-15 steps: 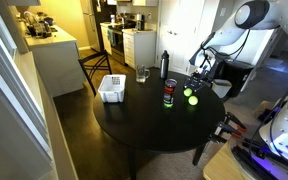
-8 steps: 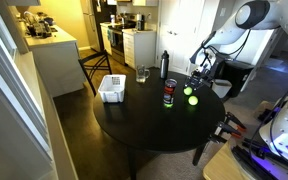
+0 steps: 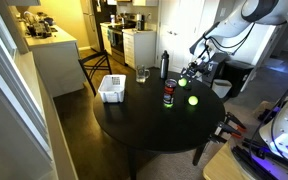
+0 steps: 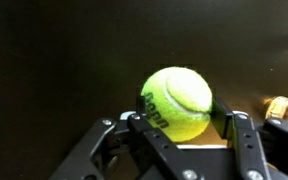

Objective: Put the bottle into the tennis ball

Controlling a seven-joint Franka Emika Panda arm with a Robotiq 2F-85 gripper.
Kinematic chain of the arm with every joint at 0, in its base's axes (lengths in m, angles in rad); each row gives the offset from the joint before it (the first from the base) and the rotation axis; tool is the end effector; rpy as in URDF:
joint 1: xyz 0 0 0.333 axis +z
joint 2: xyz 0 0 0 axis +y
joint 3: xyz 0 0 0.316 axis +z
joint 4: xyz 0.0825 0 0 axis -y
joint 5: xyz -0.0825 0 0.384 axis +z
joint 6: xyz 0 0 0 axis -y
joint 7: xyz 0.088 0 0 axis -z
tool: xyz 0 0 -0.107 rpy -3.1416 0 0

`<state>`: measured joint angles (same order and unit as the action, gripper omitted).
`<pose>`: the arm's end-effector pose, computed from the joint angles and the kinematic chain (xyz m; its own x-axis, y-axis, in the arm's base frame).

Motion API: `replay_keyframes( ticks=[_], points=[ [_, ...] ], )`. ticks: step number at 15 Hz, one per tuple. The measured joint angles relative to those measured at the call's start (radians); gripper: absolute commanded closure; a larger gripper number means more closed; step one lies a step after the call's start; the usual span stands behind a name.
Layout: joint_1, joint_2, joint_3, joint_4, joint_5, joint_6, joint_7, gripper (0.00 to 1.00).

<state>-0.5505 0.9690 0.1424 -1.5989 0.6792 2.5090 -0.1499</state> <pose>0.6067 -0.2769 0.0577 0.6508 -0.7456 -0.1433 -0.7113 -0.5326 -0.4586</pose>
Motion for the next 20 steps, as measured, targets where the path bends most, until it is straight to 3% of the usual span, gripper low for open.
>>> replay_keyframes(
  ticks=[10,20],
  points=[
    [0.052,-0.102,0.1,-0.044,0.161,-0.027,-0.163,0.61],
    [0.096,-0.349,0.081,-0.253,0.331,-0.122,-0.463,0.61]
  ],
)
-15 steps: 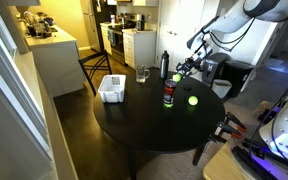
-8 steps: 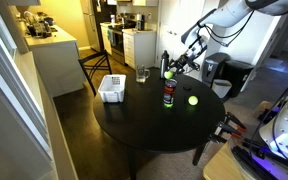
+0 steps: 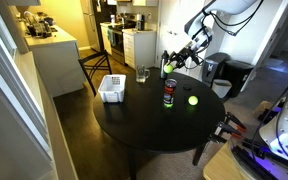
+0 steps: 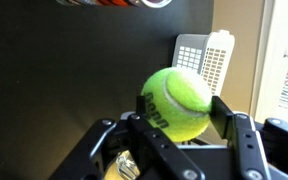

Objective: Put the bottle into the tennis ball

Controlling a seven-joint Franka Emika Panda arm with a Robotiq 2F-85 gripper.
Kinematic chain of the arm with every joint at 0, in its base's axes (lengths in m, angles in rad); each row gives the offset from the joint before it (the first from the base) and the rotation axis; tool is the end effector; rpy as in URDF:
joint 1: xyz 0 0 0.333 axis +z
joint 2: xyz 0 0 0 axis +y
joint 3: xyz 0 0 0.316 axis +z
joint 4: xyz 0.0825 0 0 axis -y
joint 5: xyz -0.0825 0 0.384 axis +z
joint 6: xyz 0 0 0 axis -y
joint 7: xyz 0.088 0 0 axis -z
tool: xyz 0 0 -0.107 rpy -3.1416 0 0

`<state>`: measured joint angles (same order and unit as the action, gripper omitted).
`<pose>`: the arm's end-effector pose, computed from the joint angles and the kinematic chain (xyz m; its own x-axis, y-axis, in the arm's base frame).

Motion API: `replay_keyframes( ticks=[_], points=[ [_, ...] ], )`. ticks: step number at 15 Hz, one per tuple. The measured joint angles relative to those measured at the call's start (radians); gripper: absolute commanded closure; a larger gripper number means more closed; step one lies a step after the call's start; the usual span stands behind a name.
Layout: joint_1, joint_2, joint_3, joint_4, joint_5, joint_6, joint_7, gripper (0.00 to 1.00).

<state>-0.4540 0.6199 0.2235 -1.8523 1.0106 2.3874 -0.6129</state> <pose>0.6212 -0.1454 0.1907 0.8862 -0.4610 0.0451 -0.3019 -0.6486 -0.6987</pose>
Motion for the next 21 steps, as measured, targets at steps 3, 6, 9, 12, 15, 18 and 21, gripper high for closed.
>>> replay_keyframes(
  ticks=[3,6,9,12,15,18,21],
  points=[
    [0.046,-0.058,-0.049,-0.048,0.017,-0.076,-0.024,0.61],
    [0.101,-0.097,-0.103,-0.096,0.017,-0.149,-0.029,0.61],
    [0.152,-0.117,-0.148,-0.137,0.016,-0.172,-0.033,0.61],
    [0.186,-0.125,-0.178,-0.162,0.011,-0.182,-0.033,0.61],
    [0.209,-0.126,-0.197,-0.177,0.004,-0.187,-0.033,0.11],
    [0.224,-0.126,-0.208,-0.183,0.002,-0.187,-0.033,0.02],
    [0.235,-0.126,-0.218,-0.183,0.002,-0.187,-0.033,0.0]
  ],
)
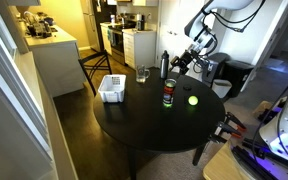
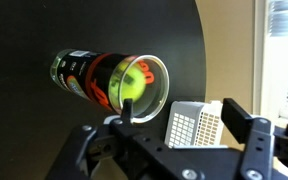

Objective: Put the bottle into the tennis ball

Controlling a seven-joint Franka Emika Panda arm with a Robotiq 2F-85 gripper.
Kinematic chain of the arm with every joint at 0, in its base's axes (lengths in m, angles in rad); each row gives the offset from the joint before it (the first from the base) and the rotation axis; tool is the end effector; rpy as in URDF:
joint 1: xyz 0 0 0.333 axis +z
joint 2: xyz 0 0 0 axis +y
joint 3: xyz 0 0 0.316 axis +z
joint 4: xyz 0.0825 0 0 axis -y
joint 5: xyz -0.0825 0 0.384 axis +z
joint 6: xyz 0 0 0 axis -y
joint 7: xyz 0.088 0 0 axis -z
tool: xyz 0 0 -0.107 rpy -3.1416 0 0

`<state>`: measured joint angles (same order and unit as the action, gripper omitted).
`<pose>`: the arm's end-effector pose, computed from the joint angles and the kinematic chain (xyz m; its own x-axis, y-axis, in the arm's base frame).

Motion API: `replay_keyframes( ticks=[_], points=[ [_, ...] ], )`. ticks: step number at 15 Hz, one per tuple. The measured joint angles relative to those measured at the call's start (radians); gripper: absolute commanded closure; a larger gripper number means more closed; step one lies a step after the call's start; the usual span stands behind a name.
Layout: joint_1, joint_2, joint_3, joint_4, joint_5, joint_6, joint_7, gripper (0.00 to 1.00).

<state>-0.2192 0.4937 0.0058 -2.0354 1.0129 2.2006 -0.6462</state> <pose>0.5660 -0.0926 0.1852 0.9530 -0.2890 -0.0913 -0.2714 -0.6795 -0.6816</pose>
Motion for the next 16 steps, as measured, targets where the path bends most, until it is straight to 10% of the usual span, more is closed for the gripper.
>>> replay_keyframes(
  ticks=[16],
  points=[
    [0.002,0.001,-0.013,0.004,0.001,0.001,0.0,0.0]
  ],
)
